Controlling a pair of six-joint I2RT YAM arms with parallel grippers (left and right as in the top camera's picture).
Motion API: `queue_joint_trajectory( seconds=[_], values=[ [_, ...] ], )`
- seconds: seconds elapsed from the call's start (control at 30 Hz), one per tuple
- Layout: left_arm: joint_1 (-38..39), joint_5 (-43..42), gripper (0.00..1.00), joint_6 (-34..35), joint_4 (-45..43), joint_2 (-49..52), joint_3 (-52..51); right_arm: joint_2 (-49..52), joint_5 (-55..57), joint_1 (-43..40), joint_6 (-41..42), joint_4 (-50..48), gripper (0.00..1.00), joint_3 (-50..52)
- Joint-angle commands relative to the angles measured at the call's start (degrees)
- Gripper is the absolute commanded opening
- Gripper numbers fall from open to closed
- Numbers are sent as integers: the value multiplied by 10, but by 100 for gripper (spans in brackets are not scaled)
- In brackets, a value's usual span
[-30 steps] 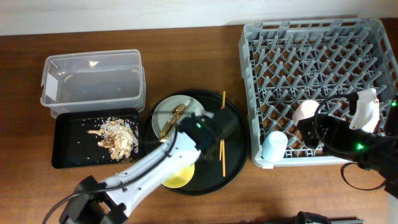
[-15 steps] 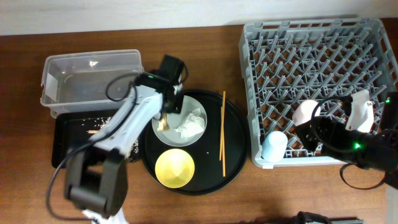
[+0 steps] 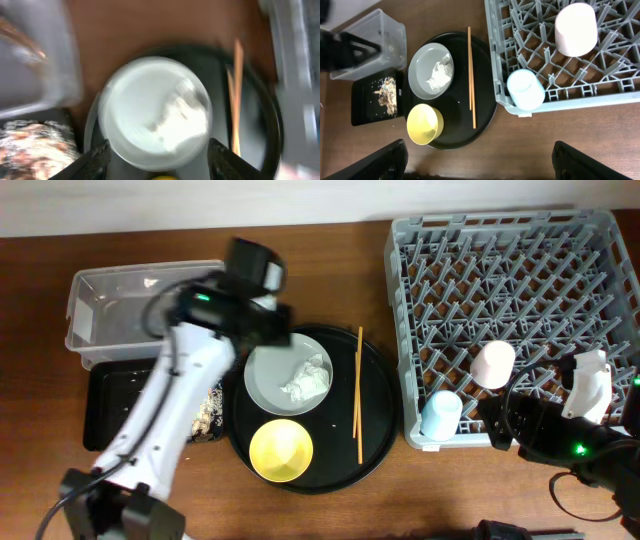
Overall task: Sort waste into correct bins and load items into the dishwasher rack
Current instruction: 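Pick the foil wrapper off the plate with the left gripper, drop in clear bin, then pick the tissue off the plate with the left gripper, drop in clear bin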
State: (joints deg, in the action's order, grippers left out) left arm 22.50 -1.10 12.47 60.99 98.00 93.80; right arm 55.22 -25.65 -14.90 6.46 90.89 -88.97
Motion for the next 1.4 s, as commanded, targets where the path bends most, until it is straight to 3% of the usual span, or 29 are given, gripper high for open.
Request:
queue_joint_trajectory(
  seconds=[0.0,0.1,0.13,0.17,0.2,0.33,0.4,0.43,0.47,0.5,0.53,0.57,0.6,0.63,0.67,0.7,0.73,0.8,0.9,0.97,1.07,1.13,1.17,1.2,1.23,1.27,1.37],
  values=[
    [90,37,56,-67,-38,42,-99,-3,-7,3,-5,0,93,-3],
    [123,38,54,-57,-122,125,-169,-3,-7,3,-5,0,93,-3],
    [123,40,45,-57,-133,143,-172,-3,-7,3,-5,0,93,-3],
    [122,41,30,-57,-148,162,-172,-3,-7,3,-5,0,93,-3],
    [120,41,0,-57,-148,160,-161,-3,-7,3,-5,0,93,-3],
    [94,51,0,-46,12,84,20,-3,-7,3,-5,0,93,-3],
    [71,54,0,-46,16,55,31,-3,-7,3,-5,2,93,-3],
    [68,35,10,-46,29,56,27,-3,-7,3,-5,3,93,-3],
    [72,6,34,-44,22,66,-3,-3,-7,3,-5,4,93,-3],
    [82,0,71,-41,-23,77,-61,-3,-7,3,-5,5,93,-3],
    [92,0,94,-34,-88,95,-126,-3,-7,3,-5,7,93,-3],
    [92,0,89,-14,-120,113,-152,-3,-7,3,-5,10,93,-3],
    [92,0,79,-3,-154,142,-168,-3,-7,3,-5,13,93,-3],
    [92,-2,76,-1,-166,164,-171,-3,-7,3,-5,14,93,-3],
    [92,-2,62,0,-172,181,-171,-3,-7,3,-5,14,93,-3],
    [90,-2,26,2,-175,188,-170,-3,-7,3,-5,14,93,-3],
    [89,-12,0,3,-160,184,-156,-3,-7,3,-5,15,93,-3],
    [84,-15,0,3,-73,163,-83,-3,-7,3,-5,14,93,-3],
    [21,86,0,15,18,94,41,-3,-7,3,-5,15,93,-3],
    [-71,104,0,17,-2,72,68,-3,-7,3,-5,15,93,-3],
    [-200,104,0,38,-64,123,66,-3,-7,3,-5,15,93,-3],
    [-235,67,94,31,-100,181,67,-3,-7,3,-5,18,93,-3],
    [-235,33,95,22,-86,175,81,-3,-7,3,-5,22,93,-3],
    [-230,-16,78,-18,-43,158,107,-3,-7,3,-5,26,93,-3],
    [-219,-22,75,-39,0,136,126,-3,-7,3,-5,33,93,-3],
    [-198,-6,75,-43,43,100,136,-3,2,3,-5,33,99,-3],
    [-118,1,75,-44,148,-29,136,-1,51,3,-4,32,99,-3]
  ],
)
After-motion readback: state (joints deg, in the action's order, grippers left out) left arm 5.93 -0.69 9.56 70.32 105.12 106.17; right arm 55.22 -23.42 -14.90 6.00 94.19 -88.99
